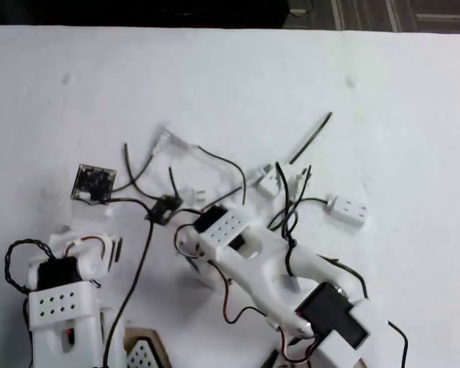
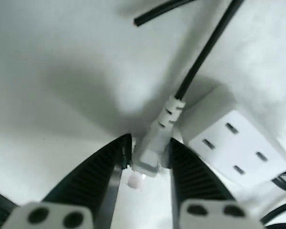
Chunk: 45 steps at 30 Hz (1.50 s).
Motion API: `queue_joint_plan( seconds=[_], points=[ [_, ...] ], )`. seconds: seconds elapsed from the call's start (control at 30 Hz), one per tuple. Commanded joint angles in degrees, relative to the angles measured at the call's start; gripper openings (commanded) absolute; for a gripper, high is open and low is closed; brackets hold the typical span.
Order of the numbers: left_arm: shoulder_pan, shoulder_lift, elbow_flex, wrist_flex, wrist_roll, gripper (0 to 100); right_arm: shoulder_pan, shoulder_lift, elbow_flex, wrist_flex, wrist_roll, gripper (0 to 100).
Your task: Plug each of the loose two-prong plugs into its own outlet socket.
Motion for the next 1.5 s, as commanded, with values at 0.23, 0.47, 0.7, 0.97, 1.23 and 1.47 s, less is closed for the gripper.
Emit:
queue_joint_plan(
  seconds=[0.23, 0.47, 0.7, 0.97, 1.23, 1.47],
  points=[
    [-0.1, -0.8, -0.4, -0.8, -0.4, 17, 0.9, -1.2, -6.3, 2.9, -3.4, 14.2],
    [-0.1, -0.8, -0.4, -0.8, -0.4, 17, 2.8, -1.0, -6.1, 2.8, -3.4, 14.1],
    [-0.1, -0.8, -0.4, -0.8, -0.4, 17, 4.1, 3.7, -6.2, 2.9, -3.3, 11.1],
    [-0.1, -0.8, -0.4, -0.9, -0.4, 17, 3.7, 3.6, -9.3, 7.3, -2.9, 1.7],
    [-0.1, -0.8, -0.5, -1.0, -0.4, 17, 3.9, -13.1, -13.5, 18.2, -3.4, 1.7],
    [-0.5, -0.9, -5.3, -0.4, 0.2, 17, 4.1, -31.0, -13.1, 22.3, -8.0, 1.7]
  ],
)
